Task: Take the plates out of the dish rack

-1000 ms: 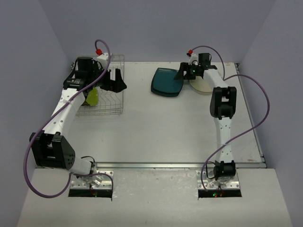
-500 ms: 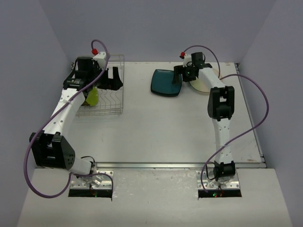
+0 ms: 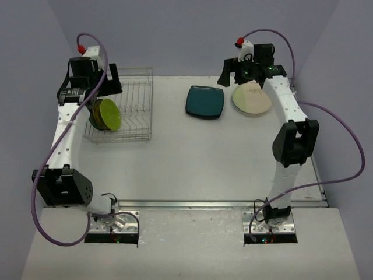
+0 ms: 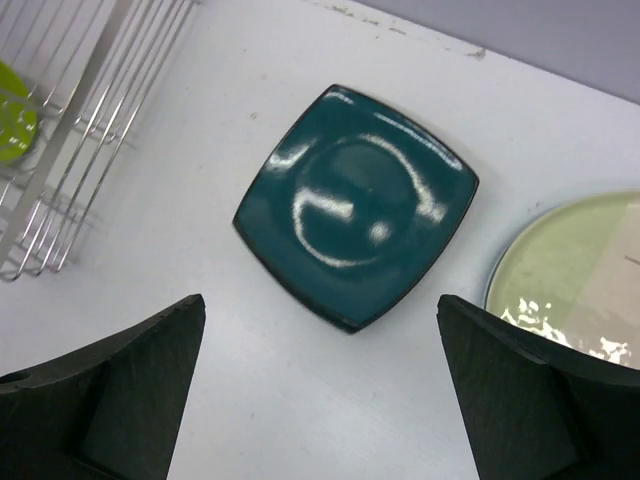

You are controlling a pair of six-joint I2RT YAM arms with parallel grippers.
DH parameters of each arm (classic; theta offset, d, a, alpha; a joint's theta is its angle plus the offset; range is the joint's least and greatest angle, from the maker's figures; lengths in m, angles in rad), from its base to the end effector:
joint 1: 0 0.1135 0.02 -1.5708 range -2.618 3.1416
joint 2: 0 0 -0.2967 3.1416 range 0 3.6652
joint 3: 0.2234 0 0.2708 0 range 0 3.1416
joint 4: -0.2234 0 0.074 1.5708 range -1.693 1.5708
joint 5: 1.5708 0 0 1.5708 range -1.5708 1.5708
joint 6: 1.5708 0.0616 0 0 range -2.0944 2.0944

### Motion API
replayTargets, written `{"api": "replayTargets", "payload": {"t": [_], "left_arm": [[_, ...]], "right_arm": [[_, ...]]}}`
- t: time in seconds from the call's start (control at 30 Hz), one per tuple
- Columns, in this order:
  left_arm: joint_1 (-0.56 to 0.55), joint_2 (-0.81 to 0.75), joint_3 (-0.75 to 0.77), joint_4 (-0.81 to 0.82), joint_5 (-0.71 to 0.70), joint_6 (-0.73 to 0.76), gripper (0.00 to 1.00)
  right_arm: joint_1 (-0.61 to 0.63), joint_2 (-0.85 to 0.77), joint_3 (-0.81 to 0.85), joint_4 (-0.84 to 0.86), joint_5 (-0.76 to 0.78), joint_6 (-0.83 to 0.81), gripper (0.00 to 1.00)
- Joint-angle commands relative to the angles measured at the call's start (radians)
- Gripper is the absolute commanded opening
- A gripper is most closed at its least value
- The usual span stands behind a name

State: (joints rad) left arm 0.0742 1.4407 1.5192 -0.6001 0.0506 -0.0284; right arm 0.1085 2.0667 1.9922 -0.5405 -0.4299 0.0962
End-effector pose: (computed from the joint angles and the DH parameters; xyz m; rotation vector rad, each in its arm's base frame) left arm 0.3568 0.0234 0.4207 -0.0766 2.0904 -0.0252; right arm 0.5292 0.0835 0.3396 -0.2583 2.1653 0.5853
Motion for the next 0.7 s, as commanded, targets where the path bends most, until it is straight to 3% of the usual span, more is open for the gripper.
{"api": "replayTargets", "payload": {"t": [0.0, 0.1, 0.23, 0.4, 0.67], "left_arm": [[0.085, 0.079, 0.064, -0.089, -0.035, 0.045, 0.81], [0.121, 0.118, 0.045, -0.086, -0.042, 0.087, 0.63], [0.143, 0.157, 0.016, -0.062, -0.055, 0.122, 0.49], [0.158, 0.23, 0.014, -0.038, -0.079, 0.14, 0.41], [0.164, 0.343, 0.021, -0.01, -0.125, 0.139, 0.36]], "right_arm": [[0.027, -0.193, -0.177, 0.024, -0.031, -0.054, 0.99], [0.052, -0.329, -0.423, 0.091, -0.001, -0.08, 0.99], [0.074, -0.503, -0.681, 0.188, 0.047, -0.083, 0.99], [0.076, -0.609, -0.845, 0.246, 0.073, -0.079, 0.99], [0.076, -0.636, -0.912, 0.242, 0.067, -0.071, 0.99]]}}
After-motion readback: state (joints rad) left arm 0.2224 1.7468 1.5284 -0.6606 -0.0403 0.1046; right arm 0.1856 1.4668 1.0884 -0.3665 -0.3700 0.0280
